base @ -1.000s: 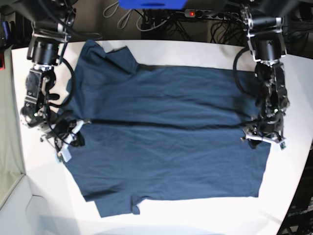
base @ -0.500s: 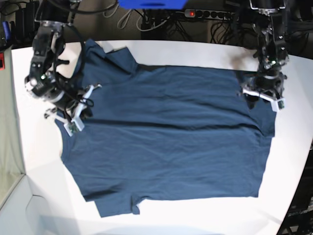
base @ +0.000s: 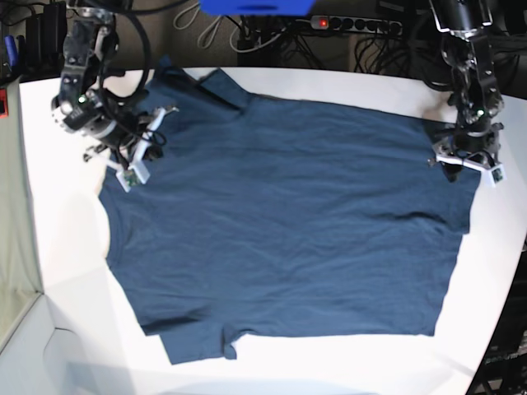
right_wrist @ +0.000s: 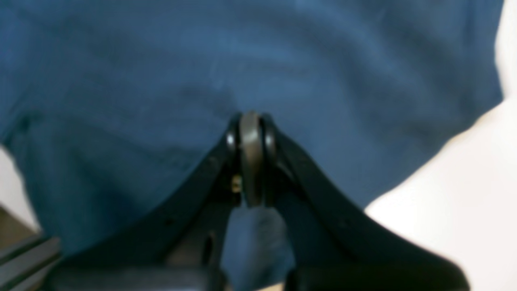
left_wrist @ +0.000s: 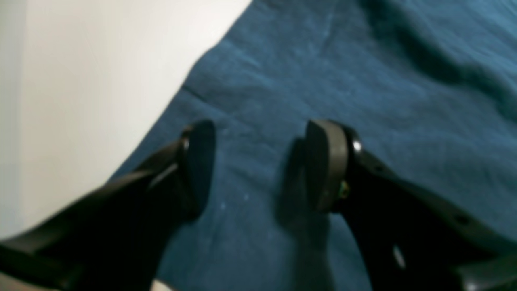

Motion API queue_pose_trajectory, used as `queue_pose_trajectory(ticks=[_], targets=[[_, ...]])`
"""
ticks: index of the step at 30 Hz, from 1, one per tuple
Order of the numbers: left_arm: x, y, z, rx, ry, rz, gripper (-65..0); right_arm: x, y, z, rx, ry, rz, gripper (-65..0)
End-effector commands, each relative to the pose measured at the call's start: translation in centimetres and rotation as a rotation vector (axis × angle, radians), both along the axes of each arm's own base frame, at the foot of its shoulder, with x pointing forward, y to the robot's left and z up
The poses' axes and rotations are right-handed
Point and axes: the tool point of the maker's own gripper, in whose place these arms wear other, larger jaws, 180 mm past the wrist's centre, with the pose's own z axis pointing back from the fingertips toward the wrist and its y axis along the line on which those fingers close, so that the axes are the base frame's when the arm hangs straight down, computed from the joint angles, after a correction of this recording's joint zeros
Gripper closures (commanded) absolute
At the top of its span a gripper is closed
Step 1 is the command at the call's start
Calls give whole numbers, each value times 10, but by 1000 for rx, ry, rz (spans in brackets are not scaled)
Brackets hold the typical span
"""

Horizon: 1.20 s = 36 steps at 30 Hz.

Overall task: Layout the t-shirt on the table in an organized manner, then fold the t-shirt properly
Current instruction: 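Pinch the shirt fabric with both grippers and drag it toward the collar, then pull the pinched fabric outward with both grippers to smooth the shirt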

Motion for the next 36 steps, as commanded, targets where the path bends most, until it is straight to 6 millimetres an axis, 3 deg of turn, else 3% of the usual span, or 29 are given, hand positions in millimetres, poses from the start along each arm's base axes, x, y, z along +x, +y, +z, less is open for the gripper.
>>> queue_pose_trajectory(ticks=[1,6,10,15,20,24,28,31,36], targets=[[7,4,10,12,-23,1,-346,8,3,10,19,-44,1,-1],[18,-2,32,23,-84,-21,-346,1,19,-12,54,22,29,-1],[22,-9,51,38,-133,-44,-346,18,20,-18,102,-5,11,-1],[16,-16,71,67,-172,-74,-346,49,-2,-27,111,-34,-5,-1],[1,-22,71,77,-155,-96,-346,93,-32,-19,88,-63,-27,-1],[-11,-25,56,55,-121,-83,-346,126,-42,4,76,-118,-34,-1],[-22,-30,45,41,-93,-77,-346,138,-44,40,18,-185,-14,-1],[-26,-32,32,19,-62,-71,-346,126,-43,65,-60,-217,12,-1],[-27,-35,-5,-16,20,-65,-346,93,-20,98,-110,-303,52,-1]])
